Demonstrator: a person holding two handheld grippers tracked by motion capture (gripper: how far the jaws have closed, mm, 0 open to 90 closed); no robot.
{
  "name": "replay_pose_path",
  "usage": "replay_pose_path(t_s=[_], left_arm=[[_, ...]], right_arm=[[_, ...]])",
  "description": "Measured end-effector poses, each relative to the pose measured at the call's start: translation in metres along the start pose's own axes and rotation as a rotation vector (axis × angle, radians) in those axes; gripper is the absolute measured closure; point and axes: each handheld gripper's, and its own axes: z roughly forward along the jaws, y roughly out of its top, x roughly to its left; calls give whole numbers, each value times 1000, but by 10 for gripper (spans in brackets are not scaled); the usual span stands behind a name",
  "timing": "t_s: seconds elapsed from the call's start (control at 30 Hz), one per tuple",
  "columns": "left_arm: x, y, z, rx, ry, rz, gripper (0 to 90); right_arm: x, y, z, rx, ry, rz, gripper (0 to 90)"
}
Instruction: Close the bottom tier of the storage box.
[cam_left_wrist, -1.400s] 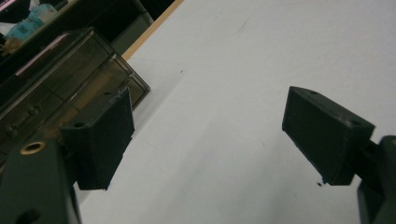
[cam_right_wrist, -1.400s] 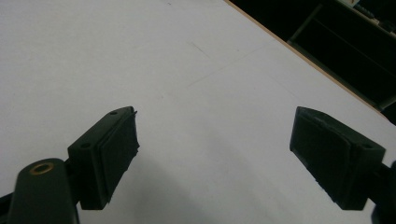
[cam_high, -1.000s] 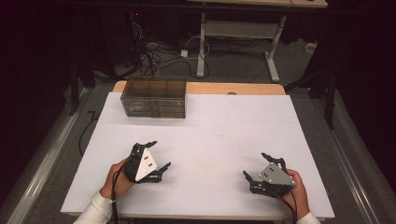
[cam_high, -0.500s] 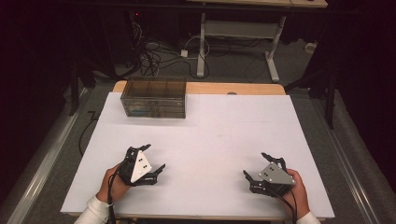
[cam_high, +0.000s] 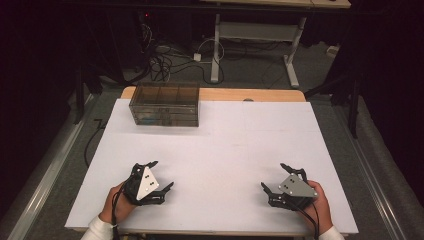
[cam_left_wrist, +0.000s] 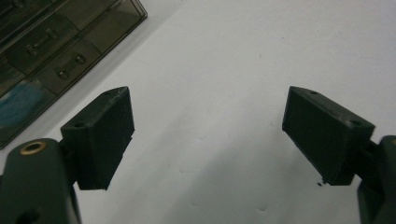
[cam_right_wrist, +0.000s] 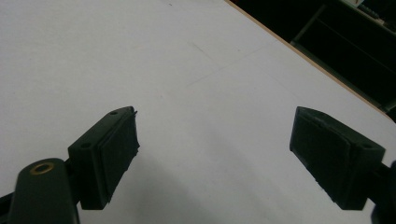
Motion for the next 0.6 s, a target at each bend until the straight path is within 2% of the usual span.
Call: replay_pose_path(t_s=[0.2,0.6], left_arm=[[0,1,0,-13,-9,2,162],[3,3,-5,-46,3,5,162]], right_arm=[[1,1,-1,1,-3,-12,157],[6,2,0,17,4,-22,157]])
